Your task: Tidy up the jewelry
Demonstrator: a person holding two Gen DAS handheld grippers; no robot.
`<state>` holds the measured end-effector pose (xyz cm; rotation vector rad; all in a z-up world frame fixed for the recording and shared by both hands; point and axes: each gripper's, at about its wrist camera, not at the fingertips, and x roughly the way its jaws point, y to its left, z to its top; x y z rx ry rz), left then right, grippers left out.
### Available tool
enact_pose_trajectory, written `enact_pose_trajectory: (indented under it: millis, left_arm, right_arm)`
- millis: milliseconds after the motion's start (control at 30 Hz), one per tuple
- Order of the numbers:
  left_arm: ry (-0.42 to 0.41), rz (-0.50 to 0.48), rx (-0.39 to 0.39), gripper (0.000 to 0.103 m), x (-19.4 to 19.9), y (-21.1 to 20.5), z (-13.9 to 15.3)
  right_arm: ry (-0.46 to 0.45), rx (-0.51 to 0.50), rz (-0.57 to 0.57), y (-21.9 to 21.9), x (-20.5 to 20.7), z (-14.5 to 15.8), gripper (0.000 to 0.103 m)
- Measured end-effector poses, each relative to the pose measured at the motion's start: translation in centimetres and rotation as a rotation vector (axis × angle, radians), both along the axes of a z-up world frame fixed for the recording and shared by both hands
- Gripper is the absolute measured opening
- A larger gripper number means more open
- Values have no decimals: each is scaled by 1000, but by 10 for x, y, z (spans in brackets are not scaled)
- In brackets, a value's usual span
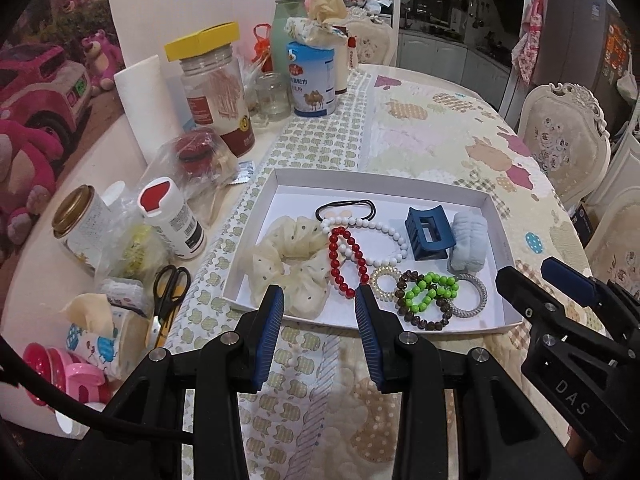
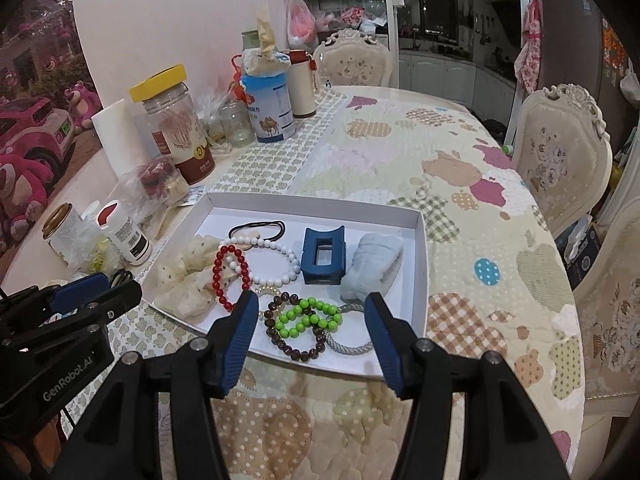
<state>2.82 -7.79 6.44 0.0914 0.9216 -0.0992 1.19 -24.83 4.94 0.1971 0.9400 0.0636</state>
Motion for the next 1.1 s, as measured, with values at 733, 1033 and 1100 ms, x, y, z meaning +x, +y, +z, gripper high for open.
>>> enact_pose_trajectory:
  millis: [733, 1033, 1100]
  left_arm:
    - [-73, -1, 7, 27, -26, 6, 25]
    - [-87, -1, 10, 27, -30, 9, 29]
    - [-91, -2, 12, 27, -30, 9, 30]
  right_arm:
    - [-39, -4, -7, 3, -23, 22, 60]
    - [-46, 0, -1, 6, -26, 25, 60]
    - [-49, 2, -1, 6, -27, 25, 60]
